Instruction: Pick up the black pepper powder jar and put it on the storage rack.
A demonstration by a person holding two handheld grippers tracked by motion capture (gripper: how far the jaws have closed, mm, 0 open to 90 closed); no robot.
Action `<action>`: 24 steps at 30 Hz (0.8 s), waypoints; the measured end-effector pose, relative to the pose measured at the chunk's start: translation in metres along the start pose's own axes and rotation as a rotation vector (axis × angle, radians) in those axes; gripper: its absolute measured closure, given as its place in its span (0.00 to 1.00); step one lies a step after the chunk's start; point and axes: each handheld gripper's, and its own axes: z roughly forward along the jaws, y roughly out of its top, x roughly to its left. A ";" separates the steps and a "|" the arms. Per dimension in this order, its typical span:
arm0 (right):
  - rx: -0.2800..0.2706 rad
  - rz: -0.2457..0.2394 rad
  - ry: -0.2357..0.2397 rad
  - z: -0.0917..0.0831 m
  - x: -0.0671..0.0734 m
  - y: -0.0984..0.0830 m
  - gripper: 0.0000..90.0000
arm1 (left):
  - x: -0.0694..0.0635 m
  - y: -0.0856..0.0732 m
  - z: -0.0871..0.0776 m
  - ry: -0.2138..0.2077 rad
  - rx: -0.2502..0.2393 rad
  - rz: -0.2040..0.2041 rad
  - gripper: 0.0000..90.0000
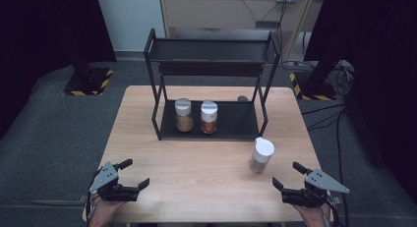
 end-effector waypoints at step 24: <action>0.012 0.019 -0.022 -0.013 0.007 0.036 0.05 | 0.000 0.000 -0.001 0.003 0.001 -0.002 0.01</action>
